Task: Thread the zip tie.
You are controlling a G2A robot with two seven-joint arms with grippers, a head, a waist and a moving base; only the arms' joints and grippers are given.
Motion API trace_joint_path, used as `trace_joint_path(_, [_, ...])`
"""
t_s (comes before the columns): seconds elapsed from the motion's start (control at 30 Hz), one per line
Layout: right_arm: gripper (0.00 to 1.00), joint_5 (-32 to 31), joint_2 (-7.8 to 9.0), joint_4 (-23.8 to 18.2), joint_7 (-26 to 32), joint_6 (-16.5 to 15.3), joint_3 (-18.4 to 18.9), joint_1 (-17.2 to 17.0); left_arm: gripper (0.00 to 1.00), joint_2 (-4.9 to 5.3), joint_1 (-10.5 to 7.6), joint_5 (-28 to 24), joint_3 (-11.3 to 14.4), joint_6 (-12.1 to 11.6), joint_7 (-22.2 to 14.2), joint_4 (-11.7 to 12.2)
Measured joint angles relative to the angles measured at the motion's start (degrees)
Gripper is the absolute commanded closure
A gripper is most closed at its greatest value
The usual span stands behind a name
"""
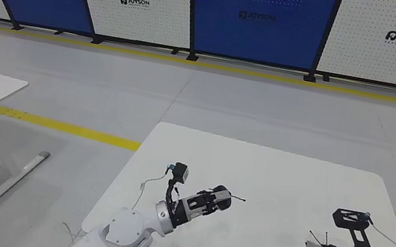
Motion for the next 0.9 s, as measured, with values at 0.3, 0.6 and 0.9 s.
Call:
trace_joint_path(0.3, [0.00,0.74,0.09,2.28,-0.98,-3.02,-0.85,0.69,1.00,0.00,0.00,0.00,0.00,0.00,0.00,0.00])
trace_joint_path(0.6, [0.00,-0.72,0.04,6.03,2.34,-2.35,-3.43,5.04,1.00,0.00,0.00,0.00,0.00,0.00,0.00,0.00])
trace_joint_path(0.9, [0.10,0.58,0.18,7.00,0.20,-2.35,-1.81,4.46,1.00,0.00,0.00,0.00,0.00,0.00,0.00,0.00])
